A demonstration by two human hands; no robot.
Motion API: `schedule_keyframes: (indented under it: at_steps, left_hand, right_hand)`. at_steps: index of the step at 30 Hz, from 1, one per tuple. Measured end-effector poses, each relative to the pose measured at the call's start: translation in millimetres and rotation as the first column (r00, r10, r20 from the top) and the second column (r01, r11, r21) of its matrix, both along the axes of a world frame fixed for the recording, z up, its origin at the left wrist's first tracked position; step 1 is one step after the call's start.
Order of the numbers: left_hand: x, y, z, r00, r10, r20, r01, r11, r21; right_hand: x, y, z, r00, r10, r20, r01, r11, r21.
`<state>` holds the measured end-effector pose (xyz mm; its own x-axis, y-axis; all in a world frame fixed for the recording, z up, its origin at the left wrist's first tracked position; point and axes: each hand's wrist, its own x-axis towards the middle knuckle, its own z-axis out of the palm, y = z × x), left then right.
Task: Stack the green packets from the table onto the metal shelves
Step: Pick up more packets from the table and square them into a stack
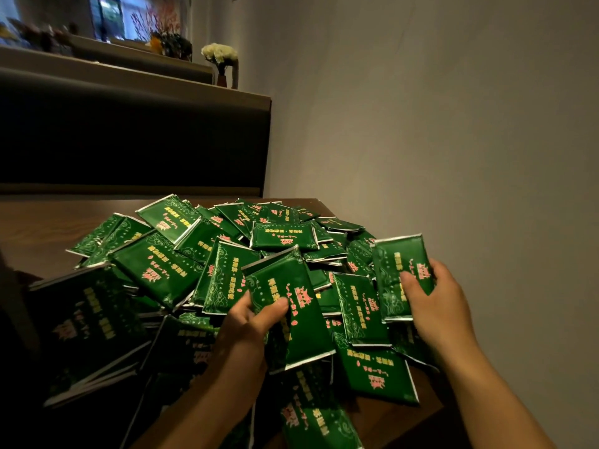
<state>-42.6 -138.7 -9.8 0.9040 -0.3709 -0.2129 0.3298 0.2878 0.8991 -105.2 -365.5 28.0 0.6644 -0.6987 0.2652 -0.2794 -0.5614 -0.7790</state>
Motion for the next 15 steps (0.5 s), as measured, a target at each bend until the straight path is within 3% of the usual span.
schedule_keyframes:
  at_steps: [5, 12, 15]
  left_hand:
    - [-3, -1, 0, 0.987, -0.049, -0.151, 0.024, 0.987, -0.162]
    - [0, -8, -7, 0.980, 0.038, -0.194, -0.075, 0.979, -0.189]
    - [1, -8, -6, 0.985, 0.088, -0.145, -0.109, 0.985, -0.138]
  right_hand:
    - [-5, 54, 4, 0.974, 0.222, 0.044, -0.224, 0.974, 0.047]
    - [3, 99, -10, 0.905, 0.426, 0.018, -0.423, 0.892, 0.162]
    - [7, 105, -13, 0.883, 0.469, 0.020, -0.465, 0.870, 0.166]
